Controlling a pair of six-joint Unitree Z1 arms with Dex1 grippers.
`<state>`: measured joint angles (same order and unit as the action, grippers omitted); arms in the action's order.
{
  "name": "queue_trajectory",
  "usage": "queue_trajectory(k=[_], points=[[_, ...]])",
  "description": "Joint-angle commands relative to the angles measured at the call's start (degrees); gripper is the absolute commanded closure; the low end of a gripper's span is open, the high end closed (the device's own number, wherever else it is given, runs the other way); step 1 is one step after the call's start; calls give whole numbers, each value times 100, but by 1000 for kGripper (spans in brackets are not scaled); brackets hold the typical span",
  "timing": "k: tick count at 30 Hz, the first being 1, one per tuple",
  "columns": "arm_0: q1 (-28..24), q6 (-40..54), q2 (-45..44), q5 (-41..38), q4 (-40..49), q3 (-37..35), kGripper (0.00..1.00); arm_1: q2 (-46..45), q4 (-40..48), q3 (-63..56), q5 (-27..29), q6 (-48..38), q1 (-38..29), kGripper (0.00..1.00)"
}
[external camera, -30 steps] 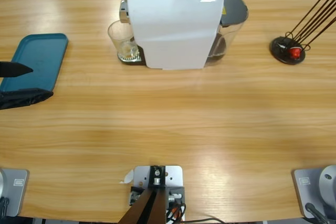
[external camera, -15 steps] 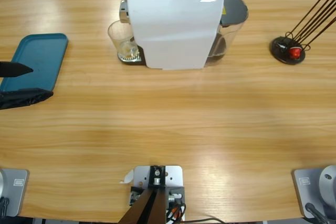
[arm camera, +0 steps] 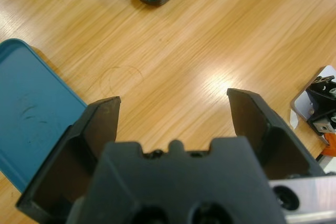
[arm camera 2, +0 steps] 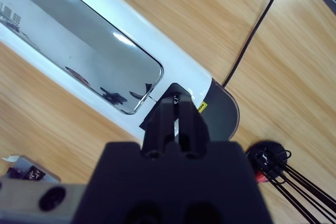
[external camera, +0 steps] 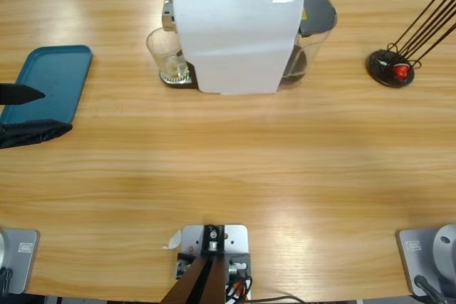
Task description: Pour coffee
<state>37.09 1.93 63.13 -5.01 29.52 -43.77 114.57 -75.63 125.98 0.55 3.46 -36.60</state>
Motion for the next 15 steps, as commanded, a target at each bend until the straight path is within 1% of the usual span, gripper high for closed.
queue_trajectory(k=[1, 15], points=[[52, -8, 59, 70, -51, 209, 109, 214, -101, 49, 182, -22, 65, 1000], [52, -8, 32, 70, -51, 211, 109, 199, -108, -54, 138, -105, 65, 1000]])
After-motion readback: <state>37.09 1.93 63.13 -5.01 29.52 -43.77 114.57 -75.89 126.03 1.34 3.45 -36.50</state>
